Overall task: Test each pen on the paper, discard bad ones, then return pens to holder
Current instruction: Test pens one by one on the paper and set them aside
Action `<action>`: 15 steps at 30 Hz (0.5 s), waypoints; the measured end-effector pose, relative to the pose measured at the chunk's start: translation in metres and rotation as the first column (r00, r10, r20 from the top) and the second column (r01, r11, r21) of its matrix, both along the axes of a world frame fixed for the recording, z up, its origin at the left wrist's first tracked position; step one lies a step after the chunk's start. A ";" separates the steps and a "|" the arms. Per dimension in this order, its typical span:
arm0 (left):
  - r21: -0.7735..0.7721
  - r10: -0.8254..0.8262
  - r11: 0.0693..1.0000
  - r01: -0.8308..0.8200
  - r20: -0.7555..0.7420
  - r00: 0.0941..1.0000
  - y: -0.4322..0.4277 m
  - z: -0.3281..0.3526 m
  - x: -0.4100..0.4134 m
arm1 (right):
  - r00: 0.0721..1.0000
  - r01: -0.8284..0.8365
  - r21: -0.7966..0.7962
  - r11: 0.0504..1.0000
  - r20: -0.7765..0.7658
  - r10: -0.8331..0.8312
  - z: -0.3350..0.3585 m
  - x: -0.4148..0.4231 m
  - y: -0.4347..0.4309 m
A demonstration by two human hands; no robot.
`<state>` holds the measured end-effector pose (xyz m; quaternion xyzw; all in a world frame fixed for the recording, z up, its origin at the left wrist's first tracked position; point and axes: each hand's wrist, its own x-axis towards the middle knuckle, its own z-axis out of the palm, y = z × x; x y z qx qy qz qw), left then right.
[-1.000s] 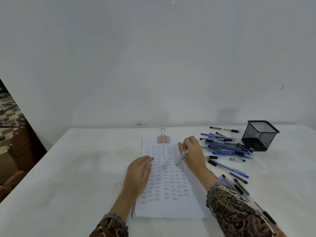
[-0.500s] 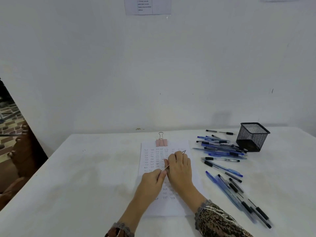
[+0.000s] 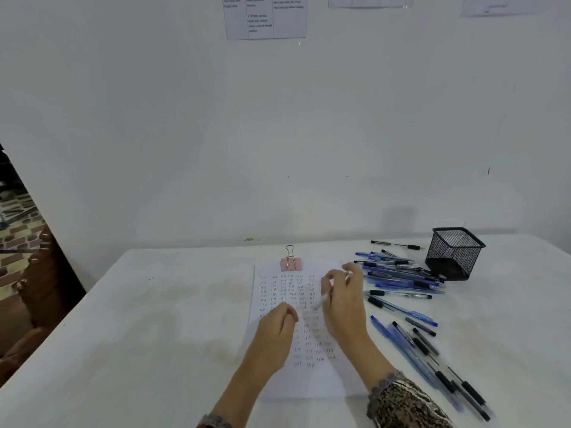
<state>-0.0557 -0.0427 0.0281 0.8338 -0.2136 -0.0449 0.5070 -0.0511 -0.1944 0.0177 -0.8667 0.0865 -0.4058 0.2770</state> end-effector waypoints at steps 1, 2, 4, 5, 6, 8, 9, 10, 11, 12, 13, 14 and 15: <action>0.012 0.005 1.000 -0.005 0.030 1.000 0.002 -0.003 0.001 | 0.999 -0.045 0.148 0.988 0.015 0.043 0.006 -0.005 0.000; 0.031 0.007 0.999 -0.009 0.066 0.998 0.003 -0.006 0.003 | 0.993 -0.114 0.333 0.936 0.046 0.105 0.012 -0.009 0.001; -0.001 0.035 0.999 -0.035 0.080 0.996 0.005 -0.011 0.003 | 0.958 -0.280 0.699 0.658 0.158 0.241 0.024 -0.018 0.008; -0.046 0.070 0.997 -0.067 0.057 0.996 0.005 -0.011 0.003 | 0.941 -0.314 0.809 0.498 0.194 0.278 0.027 -0.020 0.010; -0.086 0.098 0.992 -0.094 0.038 0.994 0.004 -0.011 0.003 | 0.931 -0.317 0.861 0.399 0.201 0.306 0.027 -0.022 0.012; -0.123 0.118 0.986 -0.112 0.041 0.992 0.002 -0.010 0.002 | 0.919 -0.300 0.882 0.364 0.166 0.357 0.024 -0.023 0.017; -0.127 0.116 0.986 -0.108 0.053 0.992 0.001 -0.010 0.003 | 0.912 -0.303 0.878 0.372 0.153 0.381 0.023 -0.023 0.018; -0.133 0.111 0.986 -0.102 0.061 0.992 0.001 -0.010 0.003 | 0.904 -0.308 0.873 0.378 0.144 0.402 0.021 -0.023 0.019; -0.138 0.103 0.986 -0.093 0.066 0.992 0.000 -0.010 0.004 | 0.898 -0.312 0.867 0.388 0.136 0.418 0.020 -0.022 0.019; -0.140 0.093 0.987 -0.082 0.069 0.993 0.000 -0.010 0.004 | 0.893 -0.310 0.864 0.396 0.123 0.433 0.019 -0.022 0.019; -0.138 0.082 0.988 -0.072 0.070 0.994 0.000 -0.010 0.004 | 0.889 -0.306 0.862 0.405 0.106 0.445 0.019 -0.022 0.020; -0.130 0.075 0.989 -0.065 0.076 0.994 0.000 -0.009 0.005 | 0.886 -0.302 0.863 0.406 0.097 0.453 0.019 -0.022 0.020; -0.120 0.071 0.991 -0.060 0.085 0.994 0.001 -0.010 0.005 | 0.885 -0.301 0.865 0.402 0.096 0.456 0.018 -0.022 0.021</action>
